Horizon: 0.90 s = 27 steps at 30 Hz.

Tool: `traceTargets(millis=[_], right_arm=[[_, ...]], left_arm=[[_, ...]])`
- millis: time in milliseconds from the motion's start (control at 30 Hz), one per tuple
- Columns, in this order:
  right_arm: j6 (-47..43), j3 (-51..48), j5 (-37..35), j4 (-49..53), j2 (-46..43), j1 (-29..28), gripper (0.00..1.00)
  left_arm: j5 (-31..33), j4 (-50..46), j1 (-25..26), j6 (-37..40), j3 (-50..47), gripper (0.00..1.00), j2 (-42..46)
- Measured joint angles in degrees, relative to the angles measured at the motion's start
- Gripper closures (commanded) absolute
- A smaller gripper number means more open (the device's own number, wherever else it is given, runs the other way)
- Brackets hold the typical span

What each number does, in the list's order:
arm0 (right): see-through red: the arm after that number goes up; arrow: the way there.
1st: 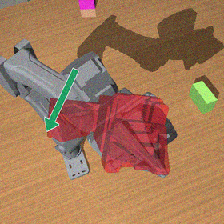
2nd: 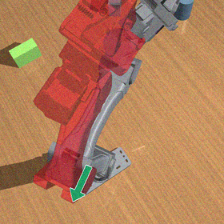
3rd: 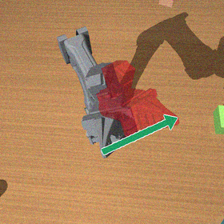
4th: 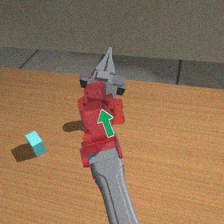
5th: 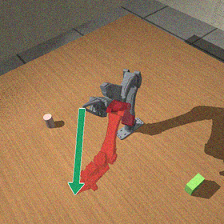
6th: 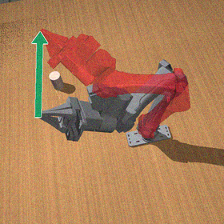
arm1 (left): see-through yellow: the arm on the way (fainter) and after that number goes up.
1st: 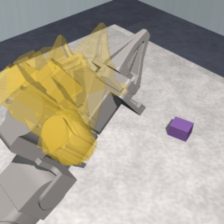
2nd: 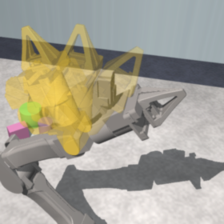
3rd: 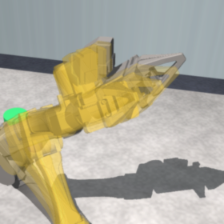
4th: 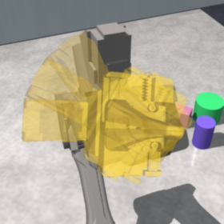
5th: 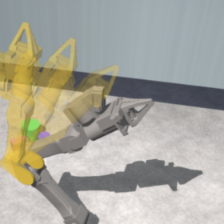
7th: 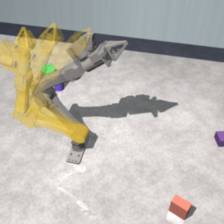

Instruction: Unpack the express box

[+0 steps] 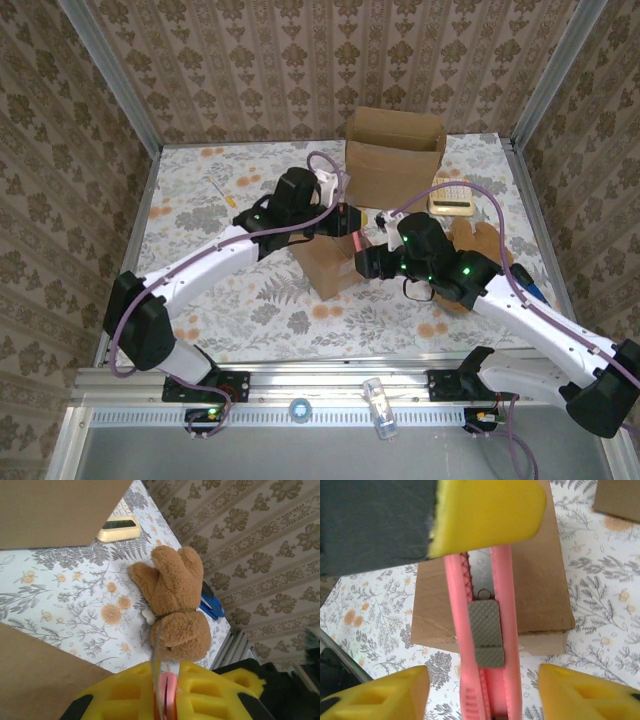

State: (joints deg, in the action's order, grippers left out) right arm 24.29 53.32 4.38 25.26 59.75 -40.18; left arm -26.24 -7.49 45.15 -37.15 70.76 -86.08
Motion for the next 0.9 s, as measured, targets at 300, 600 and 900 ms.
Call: traceTargets(millis=[300,600,900], right_arm=[[1.99,-1.07,2.10,-5.49,-1.16,0.00,0.11],[6.88,-7.08,8.07,-20.02,-5.84,0.04,0.04],[13.68,-8.90,13.27,-37.44,-6.86,0.04,0.17]], left_arm=[[-3.17,3.04,-5.31,-2.43,-1.79,1.00,6.60],[-5.97,8.79,-8.07,-6.58,-1.79,1.00,12.35],[-7.93,17.75,-9.70,-12.74,-3.52,1.00,15.78]])
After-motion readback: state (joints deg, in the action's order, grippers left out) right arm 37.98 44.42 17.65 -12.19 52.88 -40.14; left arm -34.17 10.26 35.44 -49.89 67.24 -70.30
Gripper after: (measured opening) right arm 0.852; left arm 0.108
